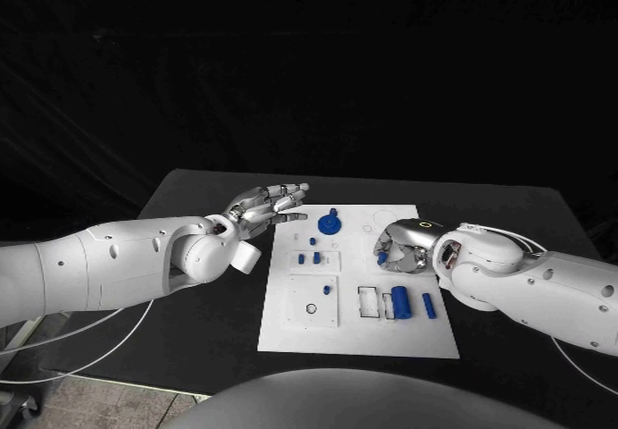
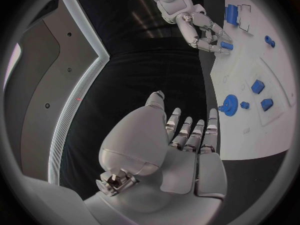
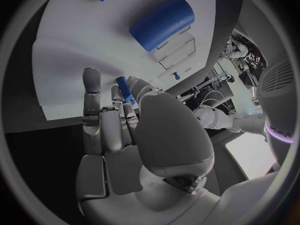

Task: Assemble the parts on the task board

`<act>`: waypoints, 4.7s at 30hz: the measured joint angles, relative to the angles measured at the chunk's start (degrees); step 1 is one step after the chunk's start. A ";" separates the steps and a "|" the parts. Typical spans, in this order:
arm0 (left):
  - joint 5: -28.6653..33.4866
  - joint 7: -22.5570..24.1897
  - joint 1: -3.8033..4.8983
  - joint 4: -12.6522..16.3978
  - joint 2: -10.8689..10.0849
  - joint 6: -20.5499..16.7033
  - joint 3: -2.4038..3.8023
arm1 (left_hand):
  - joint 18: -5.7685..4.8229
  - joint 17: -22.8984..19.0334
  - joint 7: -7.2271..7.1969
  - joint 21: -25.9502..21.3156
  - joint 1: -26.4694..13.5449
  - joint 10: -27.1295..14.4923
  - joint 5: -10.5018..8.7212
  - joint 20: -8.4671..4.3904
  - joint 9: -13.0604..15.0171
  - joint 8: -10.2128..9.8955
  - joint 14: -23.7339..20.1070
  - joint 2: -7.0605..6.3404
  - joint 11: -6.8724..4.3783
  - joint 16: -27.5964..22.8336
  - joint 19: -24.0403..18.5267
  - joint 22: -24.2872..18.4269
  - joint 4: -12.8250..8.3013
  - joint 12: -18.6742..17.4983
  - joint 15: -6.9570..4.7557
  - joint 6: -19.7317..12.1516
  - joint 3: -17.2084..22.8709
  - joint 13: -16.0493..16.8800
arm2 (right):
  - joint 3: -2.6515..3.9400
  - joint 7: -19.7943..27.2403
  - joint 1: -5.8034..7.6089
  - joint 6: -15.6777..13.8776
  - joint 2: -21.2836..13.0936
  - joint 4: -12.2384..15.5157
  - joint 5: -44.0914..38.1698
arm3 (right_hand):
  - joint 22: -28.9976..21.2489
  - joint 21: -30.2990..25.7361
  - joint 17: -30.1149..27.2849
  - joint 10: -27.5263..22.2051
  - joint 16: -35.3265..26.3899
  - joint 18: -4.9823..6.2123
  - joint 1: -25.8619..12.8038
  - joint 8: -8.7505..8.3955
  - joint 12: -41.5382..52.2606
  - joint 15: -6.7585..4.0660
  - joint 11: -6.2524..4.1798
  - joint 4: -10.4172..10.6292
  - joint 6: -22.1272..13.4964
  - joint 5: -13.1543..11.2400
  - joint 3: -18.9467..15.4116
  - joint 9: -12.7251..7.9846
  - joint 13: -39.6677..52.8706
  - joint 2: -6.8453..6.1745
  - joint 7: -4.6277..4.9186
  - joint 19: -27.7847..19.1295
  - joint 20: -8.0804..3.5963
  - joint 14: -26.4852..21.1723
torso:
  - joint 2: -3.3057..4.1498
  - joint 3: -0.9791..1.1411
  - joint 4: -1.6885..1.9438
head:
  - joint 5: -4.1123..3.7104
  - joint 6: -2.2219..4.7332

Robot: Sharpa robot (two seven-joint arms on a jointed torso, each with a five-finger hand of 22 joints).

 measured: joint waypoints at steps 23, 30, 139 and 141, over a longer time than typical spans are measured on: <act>0.00 -0.91 -0.81 -0.41 0.18 0.23 0.00 | -0.08 -0.01 0.84 0.00 0.76 0.20 1.51 0.03 0.06 0.78 0.17 0.76 0.20 0.24 0.03 -0.58 -0.48 0.72 0.17 0.84 0.48 0.05 | -0.09 3.52 -0.18 -10.58 -1.26 1.40 -3.35 | 0.27 0.00 -0.42 9.50 -0.56 0.00 1.79 5.21 -0.51 -2.58 -0.57 -2.27 9.54 -1.62 2.41 2.27 -0.45 0.34 -2.42 -0.10 -1.97 0.30 | -0.06 0.02 -0.07 | 0.75 0.00; -0.01 -1.17 -0.87 -0.50 0.18 0.28 0.00 | -0.88 0.04 0.84 0.00 0.99 0.20 1.51 0.21 0.06 0.99 0.17 0.98 0.20 0.45 0.20 -0.69 -0.48 0.95 0.17 0.84 0.48 0.10 | -0.04 3.27 3.39 -10.77 -3.57 6.41 -1.00 | 0.26 0.00 -0.66 9.93 -0.57 -0.01 1.62 5.21 -1.79 -2.57 -1.00 -2.27 9.66 -1.73 2.39 2.27 -0.72 0.51 -2.54 -0.10 -1.97 0.30 | -0.07 0.01 -0.04 | 1.03 0.00; -0.02 -1.60 -1.23 -1.09 0.61 1.28 0.03 | -0.87 0.09 0.82 0.23 0.98 0.81 1.78 0.00 0.04 0.99 0.36 1.44 1.23 0.90 0.41 -0.74 -0.64 1.83 0.36 0.82 0.64 0.21 | 0.01 0.42 -5.58 1.63 10.26 8.78 -18.60 | 0.23 -0.11 -2.49 9.00 -2.00 -0.01 -1.20 -2.28 -9.34 -1.52 -1.18 -1.31 -10.76 -6.48 3.04 -0.01 -1.28 -1.44 -4.65 -1.05 -1.43 -0.73 | -0.04 -0.03 -0.01 | 4.15 0.00; -0.02 -1.62 -1.23 -1.09 0.61 1.30 0.03 | -0.87 0.09 0.82 0.23 0.98 0.81 1.78 0.00 0.04 0.99 0.36 1.44 1.23 0.90 0.41 -0.74 -0.64 1.83 0.36 0.82 0.64 0.21 | 0.01 0.43 -5.58 1.24 10.04 8.78 -18.45 | 0.23 -0.34 -2.70 8.51 -2.16 -0.01 -1.49 -2.28 -9.55 -1.52 -0.87 -1.22 -10.76 -6.81 2.95 -0.05 -1.28 -1.71 -4.65 -1.05 -1.43 -0.73 | -0.04 -0.02 -0.01 | 4.17 0.00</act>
